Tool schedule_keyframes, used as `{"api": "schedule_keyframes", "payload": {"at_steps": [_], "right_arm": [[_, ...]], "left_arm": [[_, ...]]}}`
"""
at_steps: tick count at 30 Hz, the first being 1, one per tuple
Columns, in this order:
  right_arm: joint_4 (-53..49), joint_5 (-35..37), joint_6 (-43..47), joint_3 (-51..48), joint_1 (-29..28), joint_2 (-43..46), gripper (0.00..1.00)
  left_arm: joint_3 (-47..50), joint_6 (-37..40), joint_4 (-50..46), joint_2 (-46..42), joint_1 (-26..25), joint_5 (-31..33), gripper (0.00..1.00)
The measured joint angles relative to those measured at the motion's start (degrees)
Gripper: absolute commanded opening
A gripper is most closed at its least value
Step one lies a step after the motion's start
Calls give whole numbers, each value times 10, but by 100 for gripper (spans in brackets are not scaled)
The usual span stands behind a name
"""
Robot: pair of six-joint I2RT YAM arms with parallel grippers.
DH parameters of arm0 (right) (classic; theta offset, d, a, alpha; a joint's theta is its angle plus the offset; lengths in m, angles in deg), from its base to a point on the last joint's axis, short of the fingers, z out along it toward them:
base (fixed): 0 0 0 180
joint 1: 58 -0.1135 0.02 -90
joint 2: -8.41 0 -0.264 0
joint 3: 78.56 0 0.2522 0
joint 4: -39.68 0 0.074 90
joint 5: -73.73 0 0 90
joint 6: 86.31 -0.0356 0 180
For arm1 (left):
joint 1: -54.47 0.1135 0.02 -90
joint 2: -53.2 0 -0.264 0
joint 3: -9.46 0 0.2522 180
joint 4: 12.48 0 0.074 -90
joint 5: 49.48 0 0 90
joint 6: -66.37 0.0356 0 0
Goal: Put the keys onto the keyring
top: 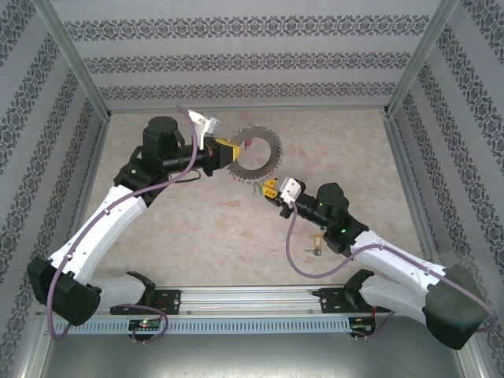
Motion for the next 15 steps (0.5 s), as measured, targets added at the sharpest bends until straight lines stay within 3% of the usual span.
{"api": "schedule_keyframes", "payload": {"at_steps": [15], "right_arm": [[3,31,9,2,-16,7,21]], "left_arm": [[0,0,0,0,0,3,0]]}}
